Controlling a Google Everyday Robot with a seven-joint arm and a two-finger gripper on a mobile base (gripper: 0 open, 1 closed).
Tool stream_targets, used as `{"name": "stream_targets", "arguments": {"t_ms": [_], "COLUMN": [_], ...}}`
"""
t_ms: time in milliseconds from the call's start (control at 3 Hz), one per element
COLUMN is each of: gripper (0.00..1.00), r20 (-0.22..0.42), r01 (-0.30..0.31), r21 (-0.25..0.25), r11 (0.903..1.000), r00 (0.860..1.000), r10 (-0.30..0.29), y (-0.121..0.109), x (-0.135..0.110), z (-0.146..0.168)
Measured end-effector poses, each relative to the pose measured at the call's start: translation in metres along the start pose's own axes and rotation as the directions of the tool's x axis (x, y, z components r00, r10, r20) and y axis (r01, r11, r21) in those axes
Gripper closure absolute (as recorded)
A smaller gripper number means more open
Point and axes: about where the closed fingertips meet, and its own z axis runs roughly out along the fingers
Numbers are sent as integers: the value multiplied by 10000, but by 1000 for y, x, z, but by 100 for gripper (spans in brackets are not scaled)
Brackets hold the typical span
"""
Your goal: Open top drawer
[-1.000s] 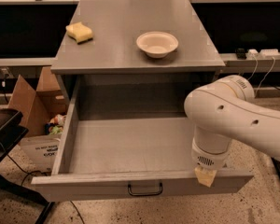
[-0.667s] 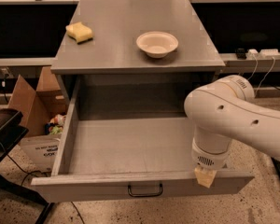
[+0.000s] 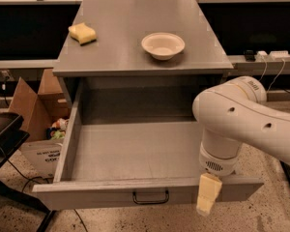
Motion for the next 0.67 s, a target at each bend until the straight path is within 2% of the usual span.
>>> {"name": "stream_targets", "arguments": {"t_ms": [333, 667], "gripper": [0, 0], "r20": [494, 1533], "r01": [300, 787], "r21": [275, 1323], "r11": [9992, 9881], "r00": [9983, 9832], "r10": [-314, -988], "y": [8, 14], "x": [10, 38], "z": [-55, -151]}}
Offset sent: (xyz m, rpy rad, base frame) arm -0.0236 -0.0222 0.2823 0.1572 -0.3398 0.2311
